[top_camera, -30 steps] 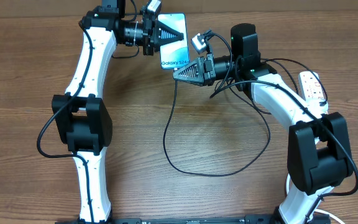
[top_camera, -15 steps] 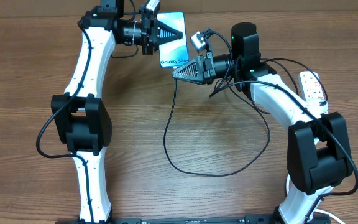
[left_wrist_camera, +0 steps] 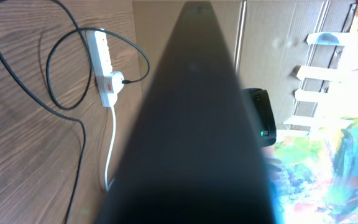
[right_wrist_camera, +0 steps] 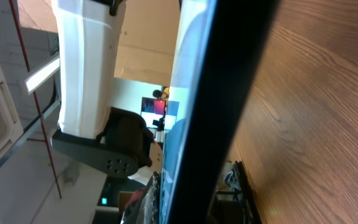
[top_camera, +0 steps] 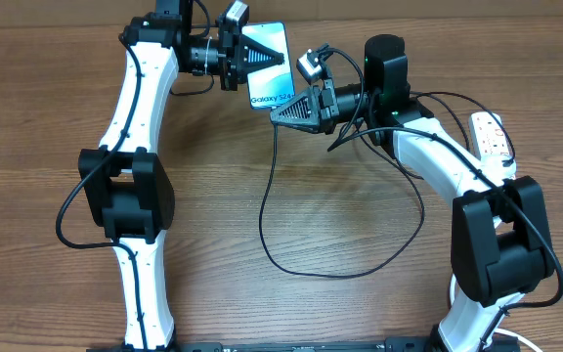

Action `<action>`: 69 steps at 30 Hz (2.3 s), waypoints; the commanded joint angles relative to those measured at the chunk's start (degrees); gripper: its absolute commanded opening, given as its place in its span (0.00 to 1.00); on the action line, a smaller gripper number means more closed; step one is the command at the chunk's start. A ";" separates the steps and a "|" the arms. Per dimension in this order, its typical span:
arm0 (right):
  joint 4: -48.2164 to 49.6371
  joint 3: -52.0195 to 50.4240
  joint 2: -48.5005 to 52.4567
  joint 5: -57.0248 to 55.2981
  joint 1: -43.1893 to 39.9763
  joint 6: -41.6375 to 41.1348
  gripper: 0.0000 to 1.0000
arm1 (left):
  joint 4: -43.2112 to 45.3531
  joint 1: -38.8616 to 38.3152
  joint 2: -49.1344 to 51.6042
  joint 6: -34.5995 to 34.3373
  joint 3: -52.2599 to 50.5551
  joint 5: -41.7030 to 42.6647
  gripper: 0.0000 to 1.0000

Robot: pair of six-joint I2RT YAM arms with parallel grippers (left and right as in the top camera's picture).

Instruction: Plug charger to phone and switch on socket

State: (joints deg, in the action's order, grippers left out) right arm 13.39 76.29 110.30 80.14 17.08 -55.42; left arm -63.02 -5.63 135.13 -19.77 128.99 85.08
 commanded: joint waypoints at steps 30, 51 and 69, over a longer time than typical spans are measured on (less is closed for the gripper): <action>1.01 0.92 -1.01 -7.52 -4.04 5.44 1.00 | 0.68 -1.33 -0.98 10.51 0.50 -2.89 0.04; -47.34 0.92 -0.98 -24.72 -9.99 45.75 1.00 | -5.38 -1.60 -0.98 24.00 0.50 -22.45 0.04; -64.67 0.92 -0.98 -54.14 -2.86 49.92 1.00 | -11.17 -10.71 3.52 13.25 0.04 -56.96 0.04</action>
State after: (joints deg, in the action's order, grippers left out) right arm -51.20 76.82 110.30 30.79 13.17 -6.35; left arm -74.15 -14.50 135.98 -3.88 128.95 32.12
